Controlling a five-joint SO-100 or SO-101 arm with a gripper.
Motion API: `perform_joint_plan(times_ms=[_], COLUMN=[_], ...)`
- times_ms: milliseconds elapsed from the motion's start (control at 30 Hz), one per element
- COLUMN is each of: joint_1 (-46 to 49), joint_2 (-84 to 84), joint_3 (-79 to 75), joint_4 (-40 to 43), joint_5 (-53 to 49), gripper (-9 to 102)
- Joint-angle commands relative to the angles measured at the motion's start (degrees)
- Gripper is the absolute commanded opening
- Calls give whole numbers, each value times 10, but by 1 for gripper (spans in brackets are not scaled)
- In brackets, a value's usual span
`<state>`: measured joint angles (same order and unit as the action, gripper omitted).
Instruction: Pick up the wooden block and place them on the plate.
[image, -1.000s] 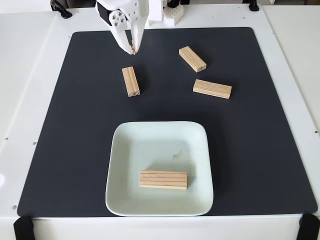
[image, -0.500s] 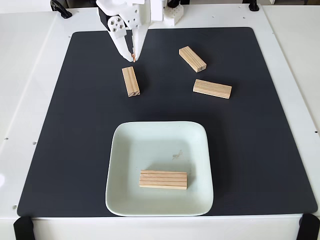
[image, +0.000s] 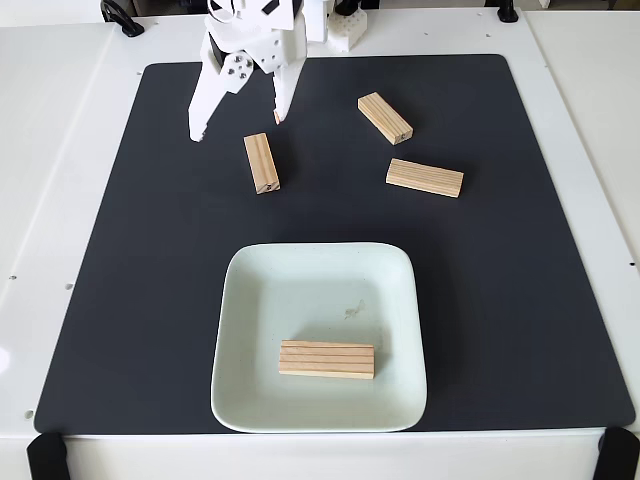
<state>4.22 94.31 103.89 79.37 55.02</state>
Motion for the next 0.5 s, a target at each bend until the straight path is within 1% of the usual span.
perform_joint_plan(times_ms=[0,167,400,467], joint_1=[1,1,-6,-7], joint_2=[21,-10,-34,-42], joint_3=[-1,-3,-9,-10], joint_4=[-7,-47,-62,-81], joint_5=[3,3,4,13], gripper=[46,46,46,46])
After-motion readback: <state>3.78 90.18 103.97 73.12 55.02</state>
